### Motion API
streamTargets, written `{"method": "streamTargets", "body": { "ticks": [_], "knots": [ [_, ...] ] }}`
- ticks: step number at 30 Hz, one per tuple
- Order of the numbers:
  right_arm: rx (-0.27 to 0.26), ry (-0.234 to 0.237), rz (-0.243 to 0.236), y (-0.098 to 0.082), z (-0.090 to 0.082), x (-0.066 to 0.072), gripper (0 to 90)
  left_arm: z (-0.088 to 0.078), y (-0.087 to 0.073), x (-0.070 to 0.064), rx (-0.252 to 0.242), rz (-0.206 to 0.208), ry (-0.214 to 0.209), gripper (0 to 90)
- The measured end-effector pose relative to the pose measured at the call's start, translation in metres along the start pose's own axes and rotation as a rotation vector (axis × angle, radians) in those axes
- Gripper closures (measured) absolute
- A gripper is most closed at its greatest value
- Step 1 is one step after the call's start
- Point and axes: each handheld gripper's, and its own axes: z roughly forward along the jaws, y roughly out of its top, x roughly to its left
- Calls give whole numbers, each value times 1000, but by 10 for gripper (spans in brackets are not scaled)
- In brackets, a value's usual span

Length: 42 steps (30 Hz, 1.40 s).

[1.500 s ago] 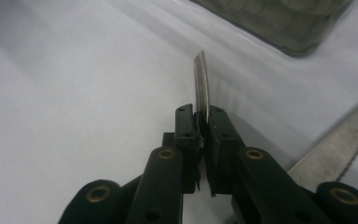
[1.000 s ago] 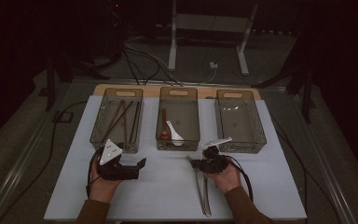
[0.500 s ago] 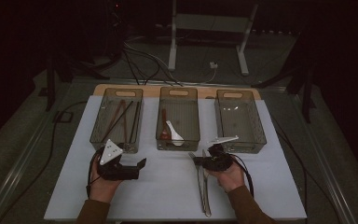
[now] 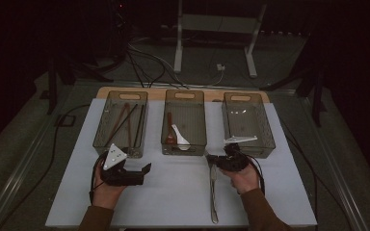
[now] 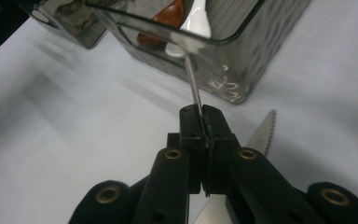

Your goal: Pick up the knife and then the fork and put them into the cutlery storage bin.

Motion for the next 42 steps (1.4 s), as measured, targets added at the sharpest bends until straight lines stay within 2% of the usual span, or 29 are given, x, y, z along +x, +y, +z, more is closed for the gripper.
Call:
{"method": "streamTargets", "body": {
  "ticks": [19,25,42],
  "knots": [
    [-70,-53,45,14,-24,-21,891,-6,2,2,-17,-9,-1,6],
    [-98,-62,61,20,-30,-28,890,-7,5,0,-23,3,0,6],
    [-167,-110,106,38,-50,-50,890,-23,-4,8,-33,-13,28,7]
  ]
}}
